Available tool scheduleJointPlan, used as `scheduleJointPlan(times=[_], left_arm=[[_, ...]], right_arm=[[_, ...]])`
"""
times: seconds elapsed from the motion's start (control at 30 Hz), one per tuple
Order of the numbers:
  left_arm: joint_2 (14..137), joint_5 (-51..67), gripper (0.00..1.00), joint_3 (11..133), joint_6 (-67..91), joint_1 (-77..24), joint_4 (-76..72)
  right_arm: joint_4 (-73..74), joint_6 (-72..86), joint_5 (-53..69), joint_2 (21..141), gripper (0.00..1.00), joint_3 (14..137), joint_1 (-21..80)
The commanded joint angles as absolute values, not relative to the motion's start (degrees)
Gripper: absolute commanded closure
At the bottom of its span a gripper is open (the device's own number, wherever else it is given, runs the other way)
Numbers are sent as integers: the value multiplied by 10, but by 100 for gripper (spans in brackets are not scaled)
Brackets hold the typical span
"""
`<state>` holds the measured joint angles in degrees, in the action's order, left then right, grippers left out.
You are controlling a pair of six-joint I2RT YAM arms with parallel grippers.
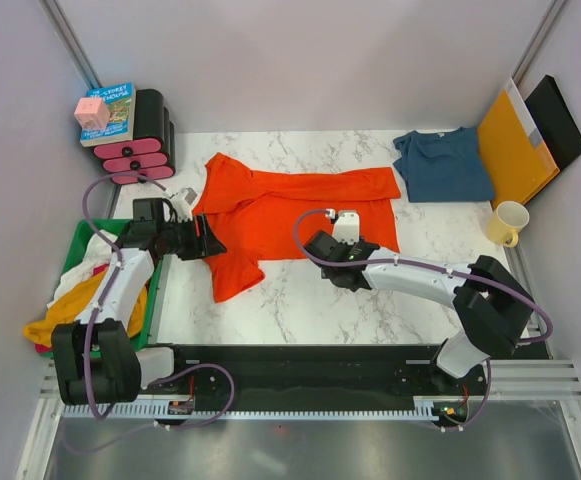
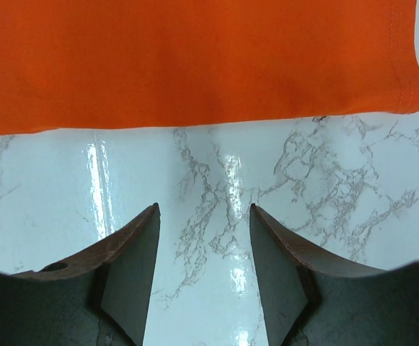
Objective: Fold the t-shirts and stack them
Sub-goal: Fold the tshirt
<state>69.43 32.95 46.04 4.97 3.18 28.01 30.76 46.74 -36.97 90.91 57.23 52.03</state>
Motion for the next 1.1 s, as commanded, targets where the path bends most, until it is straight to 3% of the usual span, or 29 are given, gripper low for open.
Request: scheduleJointPlan(times=[0.0, 0.17, 0.33, 0.47, 0.57, 0.7, 0.8, 0.93, 1.07], left_arm=[[702, 410, 41, 447, 164, 18, 232], [642, 423, 39, 410, 151, 18, 208], [620, 321, 40, 410, 118, 17, 205], [589, 266, 39, 397, 84, 19, 127], [574, 192, 33, 371, 49, 57, -18], [576, 259, 27, 305, -46, 93, -217], [591, 339, 27, 241, -70, 108, -285], [660, 391, 26, 171, -48, 108, -476], [718, 393, 22, 157, 18, 111, -550]], right_arm=[[301, 467, -388, 907, 40, 584, 524], [303, 460, -387, 910, 40, 586, 524], [303, 470, -391, 912, 40, 580, 532], [302, 467, -412, 902, 40, 592, 539], [301, 447, -424, 896, 39, 611, 539], [302, 425, -432, 890, 39, 622, 539], [311, 408, -433, 889, 39, 628, 539], [330, 403, -439, 869, 39, 636, 539], [359, 405, -444, 853, 39, 643, 539]])
